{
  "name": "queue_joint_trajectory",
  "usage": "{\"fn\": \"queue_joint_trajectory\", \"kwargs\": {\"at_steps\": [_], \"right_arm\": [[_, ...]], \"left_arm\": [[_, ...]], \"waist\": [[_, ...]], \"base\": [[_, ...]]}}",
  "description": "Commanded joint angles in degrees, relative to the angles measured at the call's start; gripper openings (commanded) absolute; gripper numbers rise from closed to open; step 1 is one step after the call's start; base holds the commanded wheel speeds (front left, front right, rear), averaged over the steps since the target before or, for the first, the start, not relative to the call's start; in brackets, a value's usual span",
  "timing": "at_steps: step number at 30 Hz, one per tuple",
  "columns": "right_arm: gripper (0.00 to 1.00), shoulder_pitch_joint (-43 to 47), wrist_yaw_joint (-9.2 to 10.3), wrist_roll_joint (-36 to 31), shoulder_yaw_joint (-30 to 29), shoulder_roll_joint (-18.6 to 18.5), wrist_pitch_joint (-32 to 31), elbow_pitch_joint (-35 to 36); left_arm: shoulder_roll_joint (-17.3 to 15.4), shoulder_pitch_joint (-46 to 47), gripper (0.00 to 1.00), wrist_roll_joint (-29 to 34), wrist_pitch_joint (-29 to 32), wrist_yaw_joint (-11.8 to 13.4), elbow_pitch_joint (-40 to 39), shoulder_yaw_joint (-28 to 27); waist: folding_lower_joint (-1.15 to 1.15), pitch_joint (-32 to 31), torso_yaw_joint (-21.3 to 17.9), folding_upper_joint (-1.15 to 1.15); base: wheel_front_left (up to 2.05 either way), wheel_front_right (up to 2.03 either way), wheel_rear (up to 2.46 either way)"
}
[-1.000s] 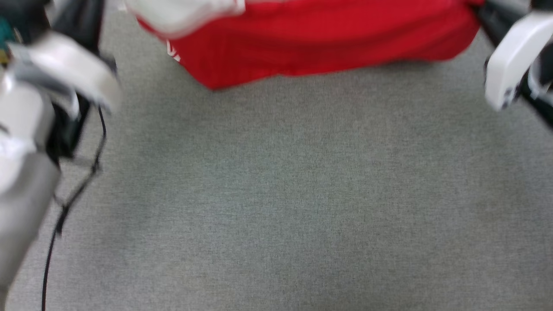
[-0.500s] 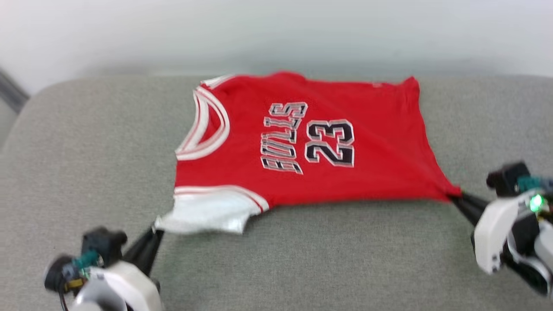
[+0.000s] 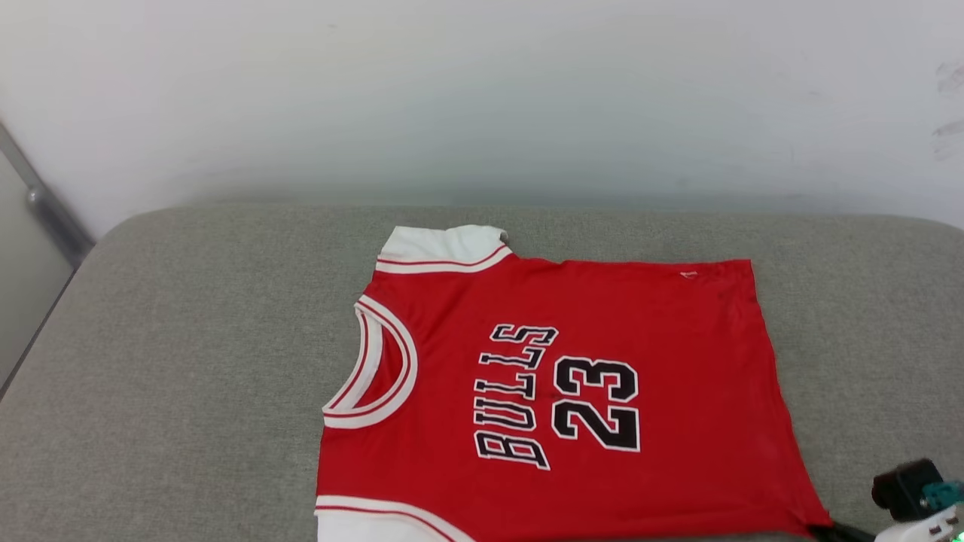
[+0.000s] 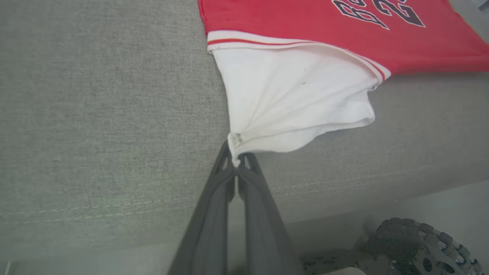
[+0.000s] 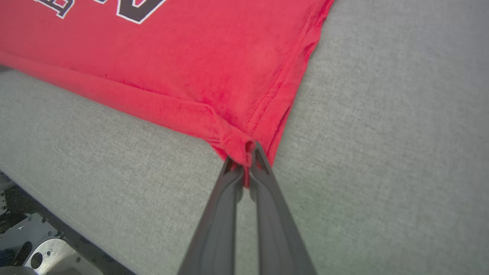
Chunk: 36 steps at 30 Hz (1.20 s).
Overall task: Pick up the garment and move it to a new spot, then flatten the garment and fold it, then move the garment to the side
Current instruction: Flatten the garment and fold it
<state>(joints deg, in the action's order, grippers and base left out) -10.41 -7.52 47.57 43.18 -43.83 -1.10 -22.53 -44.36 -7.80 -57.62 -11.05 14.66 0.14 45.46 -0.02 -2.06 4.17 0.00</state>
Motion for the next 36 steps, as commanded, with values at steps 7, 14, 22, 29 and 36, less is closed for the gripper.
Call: {"fn": "queue_joint_trajectory", "kwargs": {"at_steps": [7, 14, 22, 29, 36], "right_arm": [[0.00, 8.9, 0.06, -0.6, -4.1, -1.4, -4.0, 5.9], [0.00, 10.6, 0.05, -2.0, -10.0, 0.0, -6.6, 8.6], [0.00, 8.2, 0.05, -2.9, -14.7, 1.4, -9.5, 11.5], [0.00, 4.8, 0.05, -4.3, -16.4, 2.8, -11.3, 13.5], [0.00, -1.6, 0.05, -5.5, -16.2, 4.8, -12.5, 12.4]], "left_arm": [[-1.0, -3.8, 0.00, -1.4, 0.7, 1.0, -1.9, 0.8], [-1.3, 4.6, 0.00, 4.1, 0.9, -0.6, -1.5, 0.5], [-0.4, 18.3, 0.00, 8.2, 3.8, -6.1, 3.0, 0.0], [0.7, 29.2, 0.00, 10.6, 5.6, -9.8, 8.8, -0.9], [2.9, 36.6, 0.00, 12.0, 7.2, -13.4, 16.2, -0.3]], "waist": [[0.02, -1.0, 0.2, 0.00], [0.02, -0.6, 1.1, 0.00], [0.02, 1.7, 0.3, 0.00], [0.02, 6.1, -1.4, 0.00], [0.02, 11.6, -3.1, 0.00]], "base": [[0.00, 0.00, 0.00], [0.00, 0.00, 0.00], [0.00, 0.00, 0.00], [0.00, 0.00, 0.00], [0.00, 0.00, 0.00]]}}
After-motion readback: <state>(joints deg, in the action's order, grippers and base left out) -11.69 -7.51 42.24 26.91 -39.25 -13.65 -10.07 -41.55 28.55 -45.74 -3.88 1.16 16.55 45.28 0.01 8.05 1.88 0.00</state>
